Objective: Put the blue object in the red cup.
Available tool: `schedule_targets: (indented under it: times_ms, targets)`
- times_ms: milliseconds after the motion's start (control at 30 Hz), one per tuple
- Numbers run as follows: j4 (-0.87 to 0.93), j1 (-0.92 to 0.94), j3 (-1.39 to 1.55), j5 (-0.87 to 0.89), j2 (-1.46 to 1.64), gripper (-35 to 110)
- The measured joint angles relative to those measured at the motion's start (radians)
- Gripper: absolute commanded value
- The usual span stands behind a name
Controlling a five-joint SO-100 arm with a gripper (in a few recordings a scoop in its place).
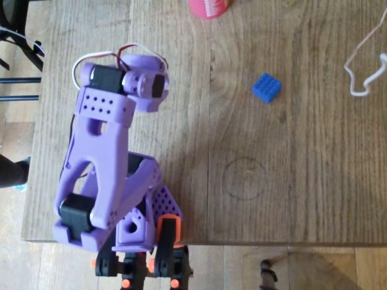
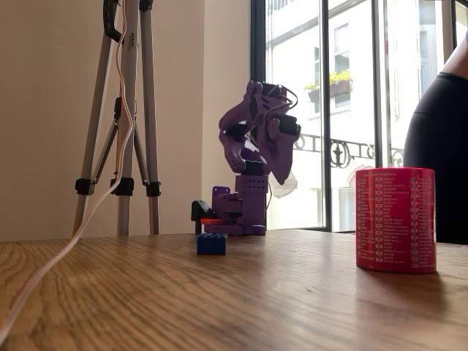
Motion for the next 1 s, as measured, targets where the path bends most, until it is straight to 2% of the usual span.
schedule_targets:
  times_ms: [100,333,467,667,833,1000]
  targets:
    - [0.025,0.135,-0.114,-0.005,-0.166,1]
    - [0.044,0.204,-0.186,-0.026,-0.264,1]
    - [0.009,0.4,-0.339,-0.015,-0.604,1]
    - [-0.133,0.439,-0.522,0.051,-0.917,1]
    - [-0.127,0.436,-0.703,0.124,-1.058,1]
    - [-0.117,0.436,-0.818,0.109,-1.111,1]
